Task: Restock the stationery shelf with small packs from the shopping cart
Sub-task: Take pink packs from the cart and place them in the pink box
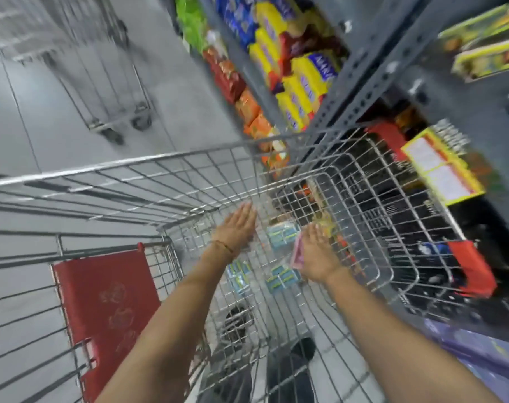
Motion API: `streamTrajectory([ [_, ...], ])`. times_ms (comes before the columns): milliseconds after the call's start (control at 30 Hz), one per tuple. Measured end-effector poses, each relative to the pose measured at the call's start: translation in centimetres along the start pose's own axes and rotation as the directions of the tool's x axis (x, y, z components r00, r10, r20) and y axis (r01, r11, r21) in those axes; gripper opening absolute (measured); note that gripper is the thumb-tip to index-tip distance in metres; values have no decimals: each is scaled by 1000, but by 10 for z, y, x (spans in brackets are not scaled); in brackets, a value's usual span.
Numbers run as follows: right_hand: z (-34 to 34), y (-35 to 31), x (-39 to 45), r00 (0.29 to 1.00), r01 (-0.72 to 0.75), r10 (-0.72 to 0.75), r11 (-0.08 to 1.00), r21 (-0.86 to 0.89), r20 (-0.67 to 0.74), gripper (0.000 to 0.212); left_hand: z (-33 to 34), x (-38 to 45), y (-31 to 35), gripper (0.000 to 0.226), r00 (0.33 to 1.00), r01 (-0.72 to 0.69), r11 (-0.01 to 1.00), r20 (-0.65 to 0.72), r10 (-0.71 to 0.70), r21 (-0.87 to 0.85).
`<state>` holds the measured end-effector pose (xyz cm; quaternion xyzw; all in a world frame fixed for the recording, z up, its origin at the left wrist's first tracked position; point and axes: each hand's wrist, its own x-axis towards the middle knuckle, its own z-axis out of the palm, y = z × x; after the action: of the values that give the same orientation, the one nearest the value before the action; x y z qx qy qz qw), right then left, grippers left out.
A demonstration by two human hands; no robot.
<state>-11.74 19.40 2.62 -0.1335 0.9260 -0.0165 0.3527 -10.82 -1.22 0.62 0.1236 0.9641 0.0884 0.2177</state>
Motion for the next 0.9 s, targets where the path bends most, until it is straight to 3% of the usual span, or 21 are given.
streamTrajectory([
  [67, 13, 1, 13, 999, -31, 32, 998, -58, 15, 101, 14, 6, -14, 47, 997, -44, 992, 67, 37, 116],
  [167, 26, 0, 23, 999, -45, 46, 997, -68, 5, 95, 39, 12, -25, 51, 988, -108, 983, 129, 89, 147],
  [267, 27, -1, 22, 999, -33, 26, 990, -137, -48, 94, 37, 16, -24, 54, 995, -40, 999, 87, 41, -14],
  [400, 8, -16, 7, 982, 64, -95, 980, -187, -162, 82, 8, 3, -12, 86, 997, -32, 999, 73, 33, -15],
  [500, -25, -29, -22, 971, 100, -122, 988, -115, -203, 86, -28, -13, 12, 98, 999, -14, 1000, 43, 15, -11],
  [700, -112, -22, -128, 901, 151, -105, 985, 77, -420, 105, -136, -50, 78, 96, 986, -89, 992, -150, 75, -90],
  [800, -150, -1, -182, 836, 167, -106, 984, 66, -539, 97, -192, -58, 116, 91, 903, -293, 954, -349, 252, -68],
  [900, -179, 40, -249, 767, 114, 13, 981, 156, -641, 98, -248, -63, 175, 104, 826, -406, 912, -404, 394, 59],
])
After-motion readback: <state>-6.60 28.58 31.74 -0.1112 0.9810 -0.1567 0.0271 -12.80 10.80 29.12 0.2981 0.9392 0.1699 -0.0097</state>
